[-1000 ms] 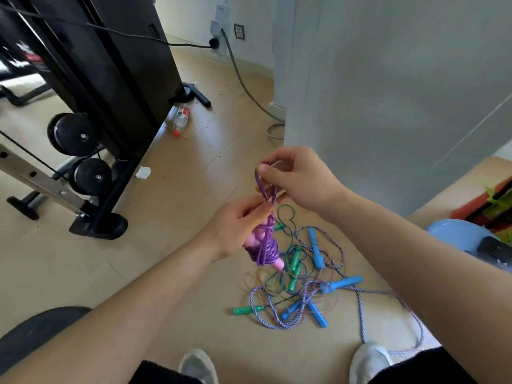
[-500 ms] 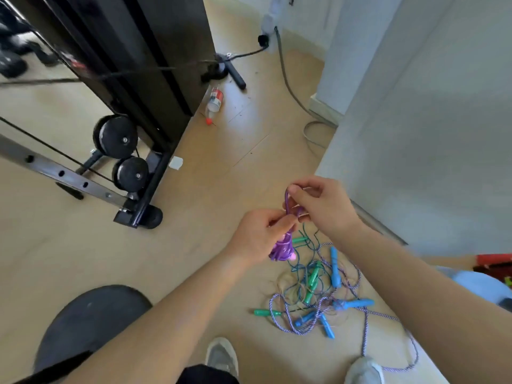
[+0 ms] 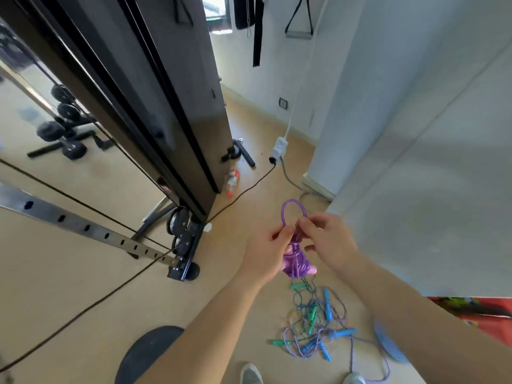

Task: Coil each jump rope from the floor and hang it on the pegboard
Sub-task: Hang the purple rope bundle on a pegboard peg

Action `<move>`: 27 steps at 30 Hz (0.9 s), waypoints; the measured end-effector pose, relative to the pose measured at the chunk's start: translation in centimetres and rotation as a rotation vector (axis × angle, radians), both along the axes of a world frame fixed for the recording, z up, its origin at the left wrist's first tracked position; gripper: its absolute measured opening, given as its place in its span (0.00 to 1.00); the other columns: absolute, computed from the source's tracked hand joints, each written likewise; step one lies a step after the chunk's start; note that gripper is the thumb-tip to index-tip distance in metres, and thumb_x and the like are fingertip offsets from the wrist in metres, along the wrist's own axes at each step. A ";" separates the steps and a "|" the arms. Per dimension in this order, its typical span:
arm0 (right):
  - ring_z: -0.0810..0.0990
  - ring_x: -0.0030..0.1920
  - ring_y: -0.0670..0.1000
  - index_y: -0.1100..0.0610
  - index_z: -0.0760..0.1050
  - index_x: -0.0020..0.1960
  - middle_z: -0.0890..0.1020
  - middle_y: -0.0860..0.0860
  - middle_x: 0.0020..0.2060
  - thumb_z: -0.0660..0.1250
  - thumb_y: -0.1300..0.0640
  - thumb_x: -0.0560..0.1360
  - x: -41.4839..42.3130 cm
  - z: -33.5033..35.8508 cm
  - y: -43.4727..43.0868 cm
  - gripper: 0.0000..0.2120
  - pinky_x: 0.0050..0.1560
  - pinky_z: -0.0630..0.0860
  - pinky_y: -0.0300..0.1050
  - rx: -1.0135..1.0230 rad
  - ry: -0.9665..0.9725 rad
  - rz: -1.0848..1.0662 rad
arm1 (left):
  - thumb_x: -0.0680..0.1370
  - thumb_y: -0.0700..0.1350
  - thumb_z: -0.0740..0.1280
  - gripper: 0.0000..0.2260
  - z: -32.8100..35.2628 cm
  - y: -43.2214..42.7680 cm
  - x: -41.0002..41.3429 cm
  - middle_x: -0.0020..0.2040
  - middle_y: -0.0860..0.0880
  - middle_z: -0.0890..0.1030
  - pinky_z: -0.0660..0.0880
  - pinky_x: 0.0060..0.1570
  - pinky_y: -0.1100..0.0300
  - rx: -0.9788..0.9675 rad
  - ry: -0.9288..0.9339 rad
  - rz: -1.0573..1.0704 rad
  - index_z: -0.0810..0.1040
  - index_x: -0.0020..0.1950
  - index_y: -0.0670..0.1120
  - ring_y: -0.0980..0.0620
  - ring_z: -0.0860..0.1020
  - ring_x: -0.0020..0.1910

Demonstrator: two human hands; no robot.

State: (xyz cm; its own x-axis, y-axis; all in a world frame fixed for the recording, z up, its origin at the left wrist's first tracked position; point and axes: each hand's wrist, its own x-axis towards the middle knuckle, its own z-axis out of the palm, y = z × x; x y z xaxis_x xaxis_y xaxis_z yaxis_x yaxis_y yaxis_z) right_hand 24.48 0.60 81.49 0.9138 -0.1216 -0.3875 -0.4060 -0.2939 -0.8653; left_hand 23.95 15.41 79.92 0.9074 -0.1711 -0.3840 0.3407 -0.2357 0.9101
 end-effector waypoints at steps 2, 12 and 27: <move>0.85 0.42 0.57 0.53 0.81 0.38 0.85 0.52 0.35 0.65 0.55 0.80 2.0 3.6 1.5 0.13 0.42 0.83 0.53 0.001 -0.026 -0.042 | 0.82 0.46 0.64 0.11 3.8 1.5 2.1 0.32 0.54 0.81 0.73 0.36 0.67 0.018 -0.062 0.047 0.83 0.44 0.44 0.60 0.78 0.32; 0.84 0.31 0.51 0.58 0.77 0.43 0.84 0.54 0.36 0.62 0.57 0.82 14.2 16.0 5.3 0.11 0.33 0.80 0.46 0.101 -0.180 -0.154 | 0.82 0.42 0.66 0.07 17.4 4.6 15.5 0.42 0.46 0.85 0.79 0.39 0.62 -0.048 -0.207 0.125 0.80 0.51 0.39 0.50 0.82 0.38; 0.80 0.29 0.49 0.59 0.77 0.48 0.85 0.55 0.40 0.62 0.54 0.82 43.8 22.3 -0.1 0.11 0.35 0.77 0.46 0.087 -0.328 -0.233 | 0.80 0.46 0.68 0.04 23.6 -2.1 46.7 0.42 0.50 0.86 0.82 0.48 0.52 0.028 -0.353 0.157 0.82 0.52 0.48 0.52 0.84 0.40</move>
State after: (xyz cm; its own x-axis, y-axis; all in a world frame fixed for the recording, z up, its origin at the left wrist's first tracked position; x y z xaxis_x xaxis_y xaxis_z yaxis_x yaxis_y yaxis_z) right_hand 68.28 0.45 103.76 0.9425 -0.3194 -0.0983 -0.1515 -0.1463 -0.9776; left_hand 70.62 13.35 103.56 0.9988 -0.0134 -0.0461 0.0417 -0.2322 0.9718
